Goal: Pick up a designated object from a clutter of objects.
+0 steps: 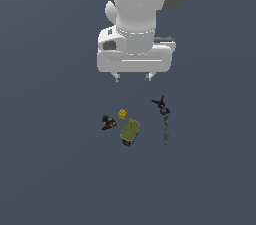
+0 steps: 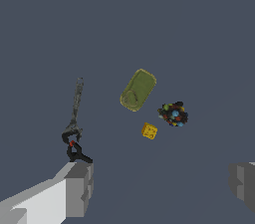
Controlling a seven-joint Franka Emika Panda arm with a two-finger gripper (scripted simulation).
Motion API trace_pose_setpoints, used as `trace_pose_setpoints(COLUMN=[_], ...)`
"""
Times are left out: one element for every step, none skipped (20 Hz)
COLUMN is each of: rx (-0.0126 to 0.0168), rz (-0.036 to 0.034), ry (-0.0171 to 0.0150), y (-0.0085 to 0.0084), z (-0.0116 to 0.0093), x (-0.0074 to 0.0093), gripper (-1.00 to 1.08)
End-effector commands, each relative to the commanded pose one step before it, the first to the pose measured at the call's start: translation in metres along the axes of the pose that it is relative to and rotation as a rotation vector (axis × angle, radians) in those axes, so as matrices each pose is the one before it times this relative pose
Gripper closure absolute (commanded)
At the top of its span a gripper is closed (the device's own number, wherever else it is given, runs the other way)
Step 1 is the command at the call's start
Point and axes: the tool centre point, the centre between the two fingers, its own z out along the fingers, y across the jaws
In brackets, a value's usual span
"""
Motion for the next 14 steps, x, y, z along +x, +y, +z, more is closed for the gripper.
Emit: trace_pose_setpoints(rx=[0.0,0.00068,0.00147,0.00245,0.00358,0.0043,0.00353,0.00246,0.00138,0.0,0.0,-0.00094,0.00009,0.00021], rz=[0.0,-0.00028,-0.00053,-0.00091,-0.00136,-0.00169,-0.00145,-0.00109,-0.00069,0.0,0.0,0.0009,0.00138,0.00228], ry=[0.0,-0.00065,-0.00136,-0.00226,-0.00326,-0.00386,-0.00312,-0.00216,-0.0012,0.0,0.0,0.00084,-0.00001,-0.00006], y=[0.00001,0.0,0.0,0.0,0.00001,0.0,-0.00001,-0.00002,-0.00002,0.00002,0.00004,0.0,0.00016,0.00029], z=[0.0,0.00013,0.00009,0.00016,0.00029,0.00029,0.00018,0.00009,0.0,-0.00019,0.0003,0.00014,0.00099,0.00158], x=[0.0,0.00013,0.00021,0.00036,0.00054,0.00063,0.00051,0.00035,0.00019,-0.00005,0.00009,-0.00015,0.00012,0.00019], gripper=[-0.92,-0.92,-0.92,-0.92,-0.92,-0.92,-0.92,-0.92,-0.92,-0.92,-0.92,-0.92,-0.92,-0.92])
